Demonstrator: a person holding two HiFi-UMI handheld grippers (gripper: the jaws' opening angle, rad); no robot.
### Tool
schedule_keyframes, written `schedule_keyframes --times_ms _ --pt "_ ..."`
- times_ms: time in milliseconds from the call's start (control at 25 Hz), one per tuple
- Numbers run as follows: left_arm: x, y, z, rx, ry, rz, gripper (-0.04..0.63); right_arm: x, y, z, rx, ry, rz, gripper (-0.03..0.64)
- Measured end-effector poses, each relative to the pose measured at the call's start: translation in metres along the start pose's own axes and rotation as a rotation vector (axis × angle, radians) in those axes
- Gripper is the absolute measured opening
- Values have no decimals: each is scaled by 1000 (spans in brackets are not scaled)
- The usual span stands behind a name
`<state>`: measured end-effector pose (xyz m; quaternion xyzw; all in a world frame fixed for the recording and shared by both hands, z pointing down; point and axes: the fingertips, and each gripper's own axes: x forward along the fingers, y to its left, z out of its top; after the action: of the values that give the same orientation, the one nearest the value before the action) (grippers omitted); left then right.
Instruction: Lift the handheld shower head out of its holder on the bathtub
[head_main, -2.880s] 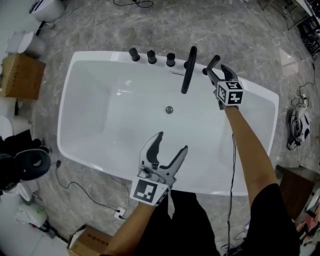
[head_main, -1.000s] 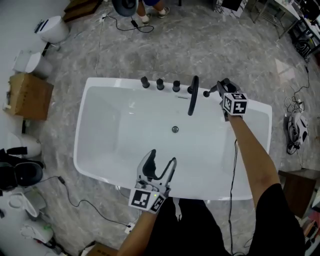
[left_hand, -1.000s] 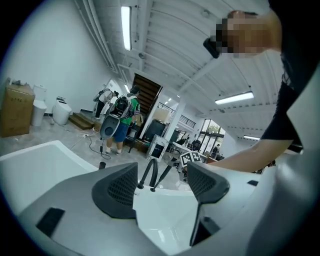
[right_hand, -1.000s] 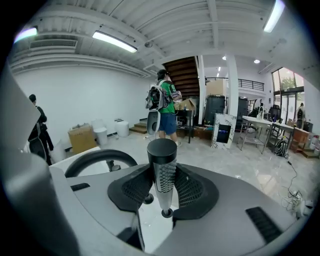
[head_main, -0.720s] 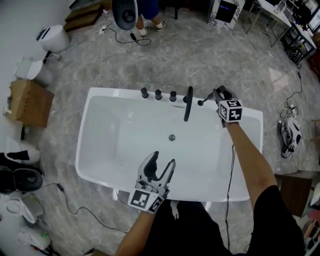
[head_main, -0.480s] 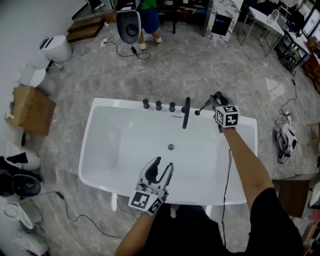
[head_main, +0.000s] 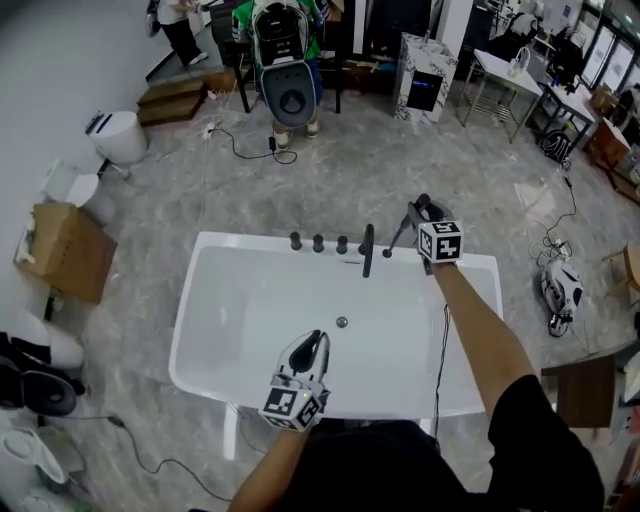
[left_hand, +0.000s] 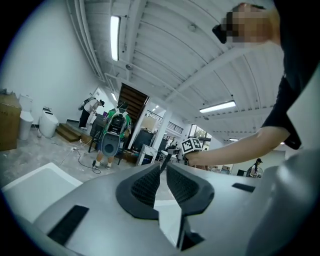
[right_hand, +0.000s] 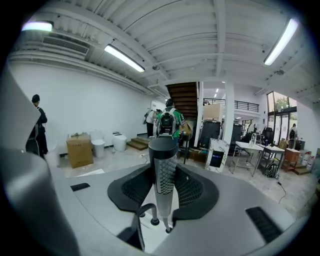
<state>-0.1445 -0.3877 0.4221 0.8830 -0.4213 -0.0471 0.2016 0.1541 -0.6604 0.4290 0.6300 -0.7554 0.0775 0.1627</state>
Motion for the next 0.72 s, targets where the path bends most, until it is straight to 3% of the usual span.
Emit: schedule_keyframes --times_ms 320,720 --pt "-20 3 25 25 -55 -14 32 -27 -3 42 18 -62 -37 126" --pt "-16 -24 25 83 -33 -86 28 -43 -13 30 -3 -58 -44 126"
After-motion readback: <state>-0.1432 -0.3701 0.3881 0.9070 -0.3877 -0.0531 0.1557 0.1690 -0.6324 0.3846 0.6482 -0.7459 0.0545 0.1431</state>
